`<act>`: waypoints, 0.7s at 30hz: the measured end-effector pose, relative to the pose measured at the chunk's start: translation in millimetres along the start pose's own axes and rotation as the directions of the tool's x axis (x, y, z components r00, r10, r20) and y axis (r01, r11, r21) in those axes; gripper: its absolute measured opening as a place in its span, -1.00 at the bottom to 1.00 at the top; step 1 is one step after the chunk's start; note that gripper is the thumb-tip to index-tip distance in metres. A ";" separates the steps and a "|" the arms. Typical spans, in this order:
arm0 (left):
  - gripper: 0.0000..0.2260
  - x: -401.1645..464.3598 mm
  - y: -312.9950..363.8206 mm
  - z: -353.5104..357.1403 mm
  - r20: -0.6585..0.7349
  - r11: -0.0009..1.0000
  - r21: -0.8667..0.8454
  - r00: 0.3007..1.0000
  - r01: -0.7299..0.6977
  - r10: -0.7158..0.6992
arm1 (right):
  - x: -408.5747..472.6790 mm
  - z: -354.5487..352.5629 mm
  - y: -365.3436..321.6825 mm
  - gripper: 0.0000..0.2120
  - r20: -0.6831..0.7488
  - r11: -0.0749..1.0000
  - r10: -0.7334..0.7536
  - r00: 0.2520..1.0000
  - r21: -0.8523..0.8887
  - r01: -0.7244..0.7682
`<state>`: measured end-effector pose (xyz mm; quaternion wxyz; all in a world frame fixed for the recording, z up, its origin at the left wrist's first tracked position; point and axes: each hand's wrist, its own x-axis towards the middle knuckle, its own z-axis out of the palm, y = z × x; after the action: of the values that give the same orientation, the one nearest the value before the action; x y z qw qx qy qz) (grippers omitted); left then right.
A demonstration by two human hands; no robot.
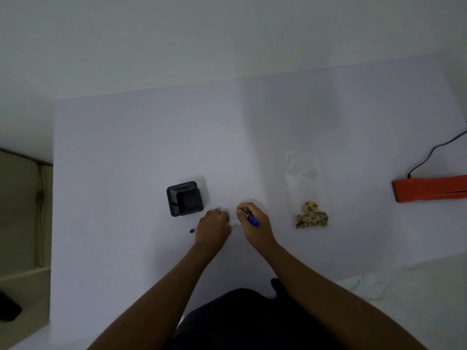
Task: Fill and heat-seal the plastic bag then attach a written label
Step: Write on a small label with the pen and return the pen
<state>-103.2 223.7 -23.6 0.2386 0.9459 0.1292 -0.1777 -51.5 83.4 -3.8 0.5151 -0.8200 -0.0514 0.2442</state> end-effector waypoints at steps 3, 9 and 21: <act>-0.90 1.3 0.0 -1.1 0.009 1.000 -0.028 1.000 -0.003 0.003 | -0.1 2.3 1.7 -0.90 0.002 0.999 -0.025 1.000 -0.025 0.025; -0.92 0.6 -0.6 -1.3 0.014 0.998 -0.062 1.000 0.006 -0.005 | 0.6 3.6 9.4 -0.77 0.077 0.976 -0.133 0.988 -0.165 0.145; -0.94 -2.5 2.6 -3.5 -0.019 0.993 -0.119 1.000 0.011 -0.013 | -3.9 8.1 22.1 -0.48 0.234 0.874 -0.105 0.967 -0.443 0.202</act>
<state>-103.6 222.8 -18.7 0.2921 0.9310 0.1477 -0.1618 -62.3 78.5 -24.5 0.3144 -0.8831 -0.2255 0.2654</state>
